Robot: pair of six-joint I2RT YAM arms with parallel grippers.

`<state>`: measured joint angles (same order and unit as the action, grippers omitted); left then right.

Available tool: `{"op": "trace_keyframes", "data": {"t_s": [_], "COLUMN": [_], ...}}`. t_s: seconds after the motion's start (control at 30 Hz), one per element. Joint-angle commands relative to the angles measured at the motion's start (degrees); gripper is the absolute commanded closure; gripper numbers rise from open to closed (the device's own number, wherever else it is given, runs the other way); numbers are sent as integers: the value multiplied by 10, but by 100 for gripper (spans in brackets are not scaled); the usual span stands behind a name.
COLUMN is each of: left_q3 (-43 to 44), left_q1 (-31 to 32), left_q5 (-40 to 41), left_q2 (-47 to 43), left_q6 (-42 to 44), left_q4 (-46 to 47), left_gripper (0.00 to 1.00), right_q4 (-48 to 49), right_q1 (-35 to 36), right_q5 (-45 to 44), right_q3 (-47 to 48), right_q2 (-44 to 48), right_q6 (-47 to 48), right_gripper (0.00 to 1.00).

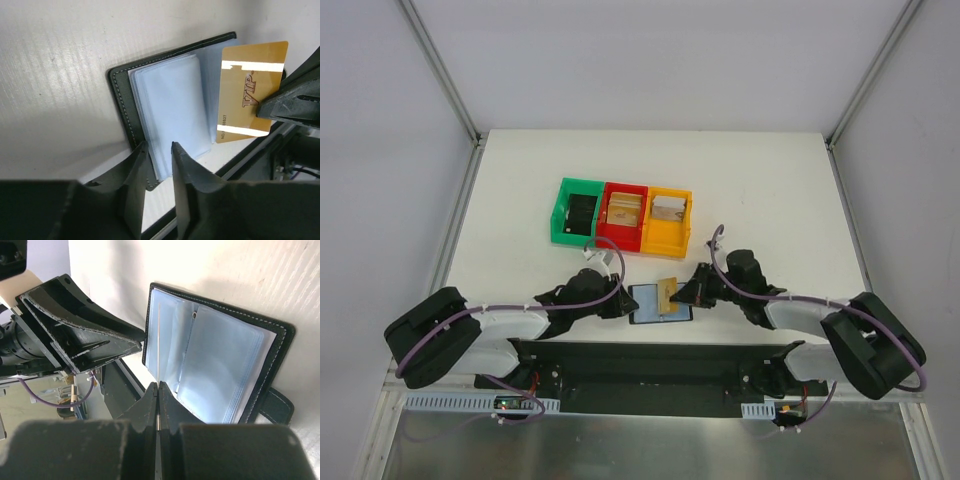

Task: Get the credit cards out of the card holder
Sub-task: Remove the credit card from the card holder, then place the credit card in the storage box.

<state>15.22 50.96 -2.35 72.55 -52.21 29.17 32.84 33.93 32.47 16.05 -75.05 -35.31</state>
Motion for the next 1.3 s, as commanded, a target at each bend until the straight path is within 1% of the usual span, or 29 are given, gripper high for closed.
{"op": "trace_keyframes", "data": {"t_s": [0.0, 0.03, 0.13, 0.23, 0.3, 0.4, 0.47, 0.53, 0.63, 0.7, 0.77, 0.8, 0.87, 0.9, 1.0, 1.03, 1.07, 1.2, 1.27], "left_q3": [8, 10, 17, 17, 19, 24, 28, 34, 39, 31, 8, 1, -6, 0, 37, 56, 67, 89, 99], "left_q1": [3, 3, 2, 3, 3, 2, -1, -8, -23, -27, -26, -26, -27, -28, -31, -31, -31, -31, -31], "left_q5": [5, 2, -5, -5, 1, 20, 48, 48, 31, 11, -12, -23, -33, -42, -108, -138, -173, -329, -371], "left_q2": [-27, -29, -36, -59, -86, -149, -194, -237, -283, -312, -343, -360, -387, -397, -401, -393, -381, -322, -296], "left_q6": [3, 5, 6, 7, 13, 28, 43, 61, 94, 121, 143, 156, 173, 180, 202, 216, 224, 219, 217], "left_q4": [-2, -3, -2, -3, -9, -38, -66, -83, -83, -44, 8, 27, 33, 21, -34, -54, -61, -12, -9], "left_gripper": [67, 62, 51, 47, 47, 47, 47, 48, 49, 49, 50, 50, 50, 47, 32, 31, 31, 32, 33], "right_q4": [-21, -33, -66, -128, -219, -348, -429, -486, -561, -595, -600, -592, -590, -599, -637, -641, -645, -663, -663], "right_q1": [-18, -19, -26, -29, -28, -27, -27, -25, -19, 1, 34, 48, 67, 69, 69, 75, 82, 126, 140], "right_q5": [15, 17, 15, 3, -14, -57, -74, -74, -66, -79, -104, -102, -80, -57, 54, 89, 100, 95, 107], "right_q3": [4, 6, 14, 35, 64, 121, 166, 204, 252, 272, 274, 269, 271, 279, 317, 324, 330, 353, 359], "right_q2": [42, 52, 82, 129, 164, 215, 233, 239, 236, 238, 253, 264, 277, 275, 242, 234, 228, 214, 205], "right_q6": [17, 21, 31, 59, 94, 167, 215, 257, 318, 348, 374, 379, 381, 384, 400, 400, 400, 411, 410], "right_gripper": [100, 99, 99, 100, 99, 100, 100, 100, 99, 100, 100, 100, 99, 100, 100, 100, 100, 100, 100]}}
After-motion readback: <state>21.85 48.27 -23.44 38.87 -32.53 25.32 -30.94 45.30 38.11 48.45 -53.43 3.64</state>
